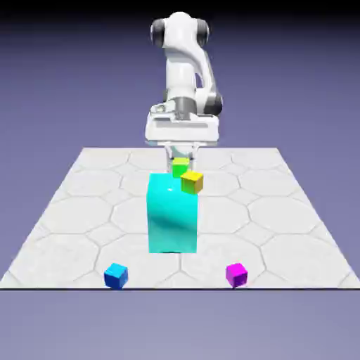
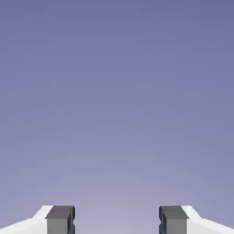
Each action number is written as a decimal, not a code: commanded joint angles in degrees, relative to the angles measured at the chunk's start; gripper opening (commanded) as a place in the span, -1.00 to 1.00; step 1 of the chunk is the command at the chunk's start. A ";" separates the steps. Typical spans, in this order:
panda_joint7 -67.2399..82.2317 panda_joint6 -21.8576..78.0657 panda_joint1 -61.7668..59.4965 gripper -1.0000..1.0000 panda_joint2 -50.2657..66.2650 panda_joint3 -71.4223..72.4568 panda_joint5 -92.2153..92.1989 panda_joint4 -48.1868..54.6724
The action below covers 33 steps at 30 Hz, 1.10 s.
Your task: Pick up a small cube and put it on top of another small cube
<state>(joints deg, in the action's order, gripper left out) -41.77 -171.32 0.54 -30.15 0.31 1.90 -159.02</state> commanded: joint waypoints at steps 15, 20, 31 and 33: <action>8.54 33.44 -1.86 0.00 31.15 3.84 23.65 24.66; 11.39 44.58 -2.48 0.00 41.53 5.12 31.54 32.88; 17.66 69.10 -3.84 0.00 64.37 7.93 48.88 50.96; 18.80 73.56 -4.09 0.00 68.53 8.44 52.03 54.24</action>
<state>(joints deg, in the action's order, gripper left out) -22.97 -97.77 -3.55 38.37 8.75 53.94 -104.78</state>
